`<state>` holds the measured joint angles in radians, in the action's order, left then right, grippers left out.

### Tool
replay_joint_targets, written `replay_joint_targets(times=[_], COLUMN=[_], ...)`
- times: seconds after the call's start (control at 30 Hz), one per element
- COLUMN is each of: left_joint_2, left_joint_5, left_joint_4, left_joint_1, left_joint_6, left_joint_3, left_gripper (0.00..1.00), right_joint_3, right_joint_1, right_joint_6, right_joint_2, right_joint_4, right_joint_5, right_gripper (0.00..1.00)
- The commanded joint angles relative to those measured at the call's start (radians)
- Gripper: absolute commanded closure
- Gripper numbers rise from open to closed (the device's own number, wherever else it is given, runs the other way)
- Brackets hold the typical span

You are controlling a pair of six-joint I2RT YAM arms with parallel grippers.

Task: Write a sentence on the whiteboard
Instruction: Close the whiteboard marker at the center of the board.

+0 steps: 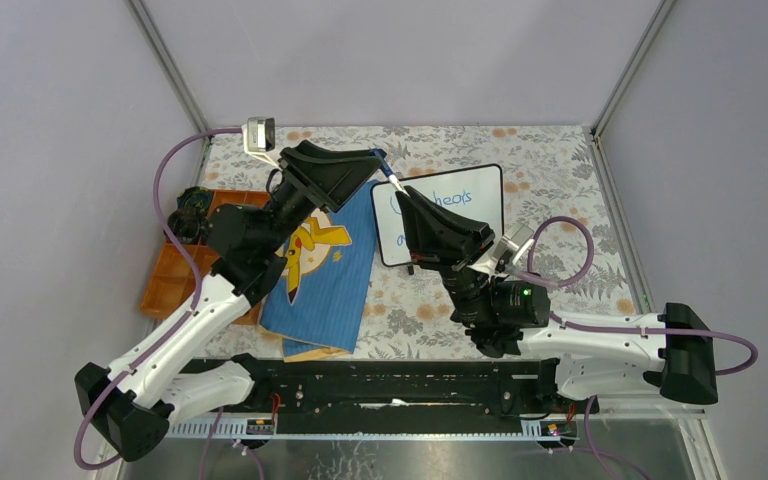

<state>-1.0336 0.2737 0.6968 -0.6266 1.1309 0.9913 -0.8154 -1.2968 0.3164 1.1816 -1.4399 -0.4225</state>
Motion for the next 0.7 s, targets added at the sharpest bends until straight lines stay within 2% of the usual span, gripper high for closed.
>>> replay_joint_targets(times=[0.0, 0.17, 0.67], left_joint_2=[0.001, 0.001, 0.014], left_joint_5=[0.012, 0.002, -0.016], left_joint_4=[0.051, 0.039, 0.035], left_joint_1=[0.004, 0.005, 0.004], left_joint_6=[-0.006, -0.008, -0.019], left_joint_3=[0.026, 0.028, 0.018], left_gripper=[0.29, 0.38, 0.54], right_joint_3=[-0.014, -0.010, -0.009], right_joint_1=[0.005, 0.005, 0.005], right_joint_6=[-0.013, -0.008, -0.008], right_joint_2=[-0.008, -0.007, 0.000], right_joint_4=[-0.024, -0.028, -0.022], right_joint_5=[0.020, 0.010, 0.004], right_gripper=[1.00, 1.00, 1.00])
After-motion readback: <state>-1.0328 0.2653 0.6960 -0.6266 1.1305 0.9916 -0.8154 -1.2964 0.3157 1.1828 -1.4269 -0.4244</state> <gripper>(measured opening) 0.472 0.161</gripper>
